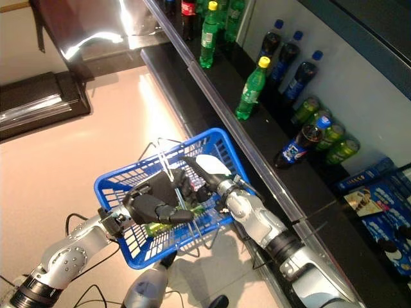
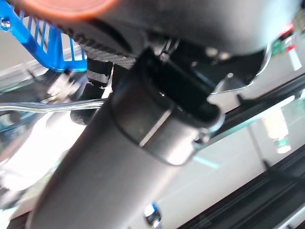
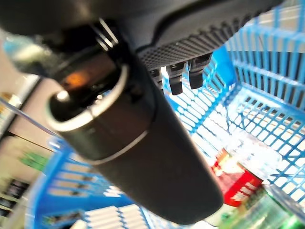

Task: Pick up the drink and place into the basket.

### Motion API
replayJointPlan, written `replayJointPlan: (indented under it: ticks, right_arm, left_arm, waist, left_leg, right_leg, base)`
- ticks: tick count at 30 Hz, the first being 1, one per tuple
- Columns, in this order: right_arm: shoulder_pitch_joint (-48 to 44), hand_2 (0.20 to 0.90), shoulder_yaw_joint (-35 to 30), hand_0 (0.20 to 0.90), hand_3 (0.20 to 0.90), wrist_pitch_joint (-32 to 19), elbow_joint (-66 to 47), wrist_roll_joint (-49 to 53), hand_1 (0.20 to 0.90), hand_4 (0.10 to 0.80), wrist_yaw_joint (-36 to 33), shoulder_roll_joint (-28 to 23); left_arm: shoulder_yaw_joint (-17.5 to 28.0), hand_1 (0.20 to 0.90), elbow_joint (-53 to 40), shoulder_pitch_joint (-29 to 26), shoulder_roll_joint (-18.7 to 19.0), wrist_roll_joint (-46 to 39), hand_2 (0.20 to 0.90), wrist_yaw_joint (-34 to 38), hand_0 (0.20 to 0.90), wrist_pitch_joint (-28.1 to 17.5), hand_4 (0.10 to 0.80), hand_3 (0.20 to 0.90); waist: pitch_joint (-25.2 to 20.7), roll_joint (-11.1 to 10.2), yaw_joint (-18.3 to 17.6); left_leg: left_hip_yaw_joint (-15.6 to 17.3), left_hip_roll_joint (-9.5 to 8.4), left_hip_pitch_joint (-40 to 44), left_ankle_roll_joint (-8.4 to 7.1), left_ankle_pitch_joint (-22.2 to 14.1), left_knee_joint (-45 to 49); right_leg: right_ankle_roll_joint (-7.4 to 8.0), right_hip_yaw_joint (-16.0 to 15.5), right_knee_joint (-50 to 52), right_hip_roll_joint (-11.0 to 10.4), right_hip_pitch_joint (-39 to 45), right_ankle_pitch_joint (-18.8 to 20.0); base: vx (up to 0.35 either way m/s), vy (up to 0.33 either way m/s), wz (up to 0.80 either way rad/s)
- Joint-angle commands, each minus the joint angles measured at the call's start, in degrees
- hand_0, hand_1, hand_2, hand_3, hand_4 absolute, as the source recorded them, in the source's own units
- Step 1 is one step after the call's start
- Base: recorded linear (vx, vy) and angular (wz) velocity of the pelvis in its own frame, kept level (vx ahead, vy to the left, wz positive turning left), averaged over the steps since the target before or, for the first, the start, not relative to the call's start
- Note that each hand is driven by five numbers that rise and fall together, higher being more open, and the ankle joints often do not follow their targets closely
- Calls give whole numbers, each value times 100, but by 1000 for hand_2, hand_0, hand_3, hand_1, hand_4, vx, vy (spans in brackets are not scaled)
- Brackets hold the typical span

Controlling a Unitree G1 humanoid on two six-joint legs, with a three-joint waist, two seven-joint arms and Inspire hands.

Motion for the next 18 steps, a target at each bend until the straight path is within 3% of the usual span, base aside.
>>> replayJointPlan:
  ticks: [1,6,18]
  right_arm:
    - [214,900,-125,900,900,-450,-388,363,900,800,-398,-250]
    - [627,900,-456,900,900,-543,-675,673,900,800,-562,-238]
    - [1947,900,-1385,900,900,-955,-672,1615,900,800,-767,153]
  left_arm:
    - [506,300,-1170,-584,-969,-520,300,-592,300,-1817,100,200]
    - [772,300,-1075,-386,-961,-362,300,-314,300,-1967,100,200]
    - [1659,300,-561,222,-954,108,300,289,300,-2387,100,200]
  waist:
    - [-1610,120,-115]
    - [-1614,157,-229]
    - [-1652,322,-722]
  left_leg:
    - [-183,-114,183,-39,-86,-200]
    - [-58,-88,204,-35,-92,-200]
    - [600,80,327,-47,-227,-200]
  right_leg:
    - [36,120,7,210,143,85]
    - [56,211,8,195,105,106]
    - [100,546,-5,106,-88,156]
  base:
    - [0,0,0]
    - [-9,3,-10]
    - [-6,18,-19]
